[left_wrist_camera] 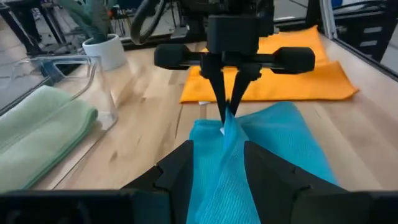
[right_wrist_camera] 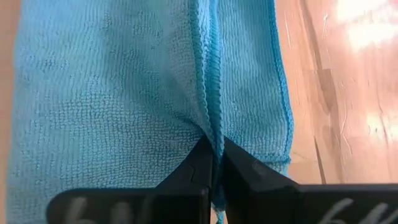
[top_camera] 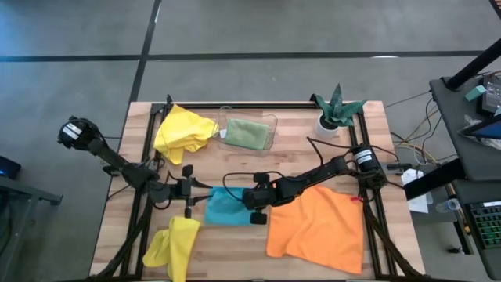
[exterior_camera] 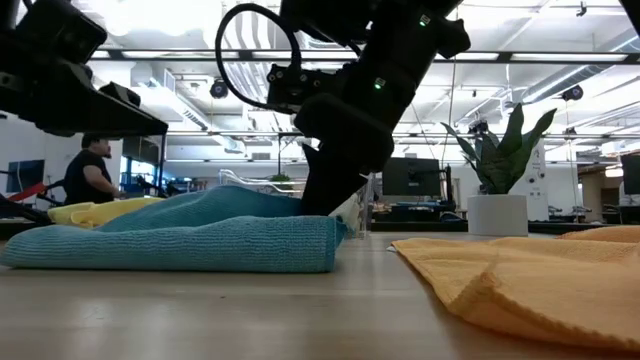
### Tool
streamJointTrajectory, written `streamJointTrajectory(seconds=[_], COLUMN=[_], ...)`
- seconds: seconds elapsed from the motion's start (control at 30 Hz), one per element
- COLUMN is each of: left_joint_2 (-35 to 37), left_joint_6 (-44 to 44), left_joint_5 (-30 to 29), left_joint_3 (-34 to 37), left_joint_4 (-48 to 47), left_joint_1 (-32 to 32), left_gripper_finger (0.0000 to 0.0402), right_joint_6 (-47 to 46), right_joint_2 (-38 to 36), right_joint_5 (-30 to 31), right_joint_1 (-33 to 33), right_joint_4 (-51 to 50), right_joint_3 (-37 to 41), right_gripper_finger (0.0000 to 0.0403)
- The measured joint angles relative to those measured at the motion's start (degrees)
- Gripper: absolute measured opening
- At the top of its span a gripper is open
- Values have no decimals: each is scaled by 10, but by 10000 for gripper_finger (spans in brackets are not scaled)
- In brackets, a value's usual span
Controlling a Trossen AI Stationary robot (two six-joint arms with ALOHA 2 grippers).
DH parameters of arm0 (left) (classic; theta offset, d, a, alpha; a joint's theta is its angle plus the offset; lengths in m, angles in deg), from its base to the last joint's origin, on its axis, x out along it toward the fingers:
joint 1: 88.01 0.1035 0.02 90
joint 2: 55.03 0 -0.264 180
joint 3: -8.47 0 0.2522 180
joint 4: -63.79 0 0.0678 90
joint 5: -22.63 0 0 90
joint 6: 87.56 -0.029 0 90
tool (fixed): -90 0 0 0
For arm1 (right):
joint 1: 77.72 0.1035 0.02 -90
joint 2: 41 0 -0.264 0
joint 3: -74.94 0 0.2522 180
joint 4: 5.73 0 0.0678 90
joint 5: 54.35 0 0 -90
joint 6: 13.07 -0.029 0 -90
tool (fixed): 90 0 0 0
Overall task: Fold microfiber towels
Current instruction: Fold the blue towel
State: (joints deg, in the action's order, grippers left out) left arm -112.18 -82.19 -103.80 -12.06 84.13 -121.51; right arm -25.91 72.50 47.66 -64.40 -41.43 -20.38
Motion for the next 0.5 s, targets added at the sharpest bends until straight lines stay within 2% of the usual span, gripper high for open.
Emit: streamJointTrajectory(seconds=[0.23,0.5], left_joint_2=[-28,-143], left_joint_6=[28,47], left_joint_5=[64,77], left_joint_3=[0,-9], left_joint_4=[0,69], left_joint_1=[0,0], left_gripper_finger=[126,126], right_joint_6=[-12,-26], right_joint_2=[-1,-2], right_joint_5=[6,16], right_joint_1=[-5,-11], right_joint_4=[0,0], right_joint_3=[-10,-16], right_gripper_finger=[9,16])
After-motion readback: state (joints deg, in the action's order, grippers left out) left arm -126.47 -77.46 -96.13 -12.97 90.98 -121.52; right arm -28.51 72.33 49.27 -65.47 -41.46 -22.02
